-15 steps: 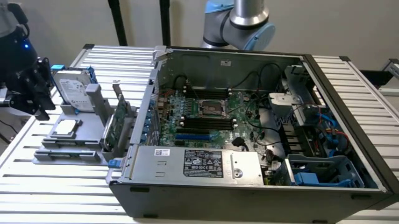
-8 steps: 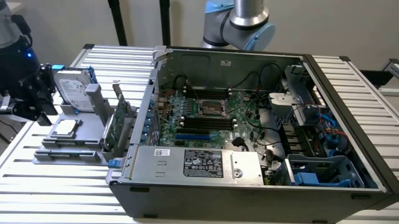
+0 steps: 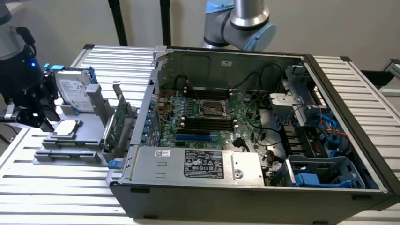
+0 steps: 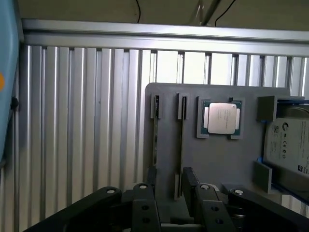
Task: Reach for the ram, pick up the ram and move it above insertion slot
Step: 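Pick up the ram and move it above insertion slot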
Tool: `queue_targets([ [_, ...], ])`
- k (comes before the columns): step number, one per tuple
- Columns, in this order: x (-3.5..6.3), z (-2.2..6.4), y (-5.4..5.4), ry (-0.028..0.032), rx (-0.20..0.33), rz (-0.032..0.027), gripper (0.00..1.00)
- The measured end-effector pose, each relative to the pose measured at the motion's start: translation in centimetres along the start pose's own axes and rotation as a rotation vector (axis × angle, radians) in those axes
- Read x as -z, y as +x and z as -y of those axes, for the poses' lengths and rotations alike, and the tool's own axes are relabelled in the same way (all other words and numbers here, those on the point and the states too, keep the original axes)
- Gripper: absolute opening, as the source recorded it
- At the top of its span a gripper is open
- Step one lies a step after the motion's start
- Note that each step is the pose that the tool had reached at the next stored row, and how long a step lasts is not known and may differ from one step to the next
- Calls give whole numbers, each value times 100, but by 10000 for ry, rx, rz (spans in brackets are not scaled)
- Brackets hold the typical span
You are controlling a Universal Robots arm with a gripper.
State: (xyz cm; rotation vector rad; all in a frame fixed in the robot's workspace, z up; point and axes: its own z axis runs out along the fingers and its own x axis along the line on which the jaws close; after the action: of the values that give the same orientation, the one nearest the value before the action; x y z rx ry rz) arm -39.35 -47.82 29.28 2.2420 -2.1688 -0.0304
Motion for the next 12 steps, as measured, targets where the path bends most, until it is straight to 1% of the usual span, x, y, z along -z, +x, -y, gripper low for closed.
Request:
queue_targets([
  [12,-217,6,15,1,-1,1,36],
])
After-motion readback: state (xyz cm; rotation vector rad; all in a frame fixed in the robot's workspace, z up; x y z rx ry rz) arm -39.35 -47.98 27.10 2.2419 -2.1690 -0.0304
